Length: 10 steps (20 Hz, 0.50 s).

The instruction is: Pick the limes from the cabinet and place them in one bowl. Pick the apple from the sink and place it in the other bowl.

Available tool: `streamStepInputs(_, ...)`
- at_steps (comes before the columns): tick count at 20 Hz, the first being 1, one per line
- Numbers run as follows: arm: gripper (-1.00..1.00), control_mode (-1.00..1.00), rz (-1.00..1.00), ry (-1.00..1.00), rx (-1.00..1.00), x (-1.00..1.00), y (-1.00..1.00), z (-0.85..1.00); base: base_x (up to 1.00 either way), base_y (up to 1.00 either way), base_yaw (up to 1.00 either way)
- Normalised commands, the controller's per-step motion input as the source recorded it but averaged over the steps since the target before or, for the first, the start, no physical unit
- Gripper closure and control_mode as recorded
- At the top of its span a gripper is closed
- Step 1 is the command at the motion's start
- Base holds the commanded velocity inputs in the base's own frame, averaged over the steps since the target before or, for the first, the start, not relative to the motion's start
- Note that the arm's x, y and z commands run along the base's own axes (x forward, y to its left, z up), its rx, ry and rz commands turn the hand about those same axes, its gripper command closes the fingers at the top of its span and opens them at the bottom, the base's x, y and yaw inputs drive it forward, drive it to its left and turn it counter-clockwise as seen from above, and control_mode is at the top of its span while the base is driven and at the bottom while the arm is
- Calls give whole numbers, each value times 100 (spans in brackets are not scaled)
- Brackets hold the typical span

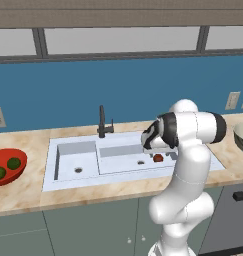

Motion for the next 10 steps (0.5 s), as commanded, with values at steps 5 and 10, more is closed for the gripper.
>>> streamStepInputs(5,-100,-100,0,0,0,12,0,-28,0,0,0)
streamStepInputs(10,-100,-100,0,0,0,11,-2,-25,0,0,0)
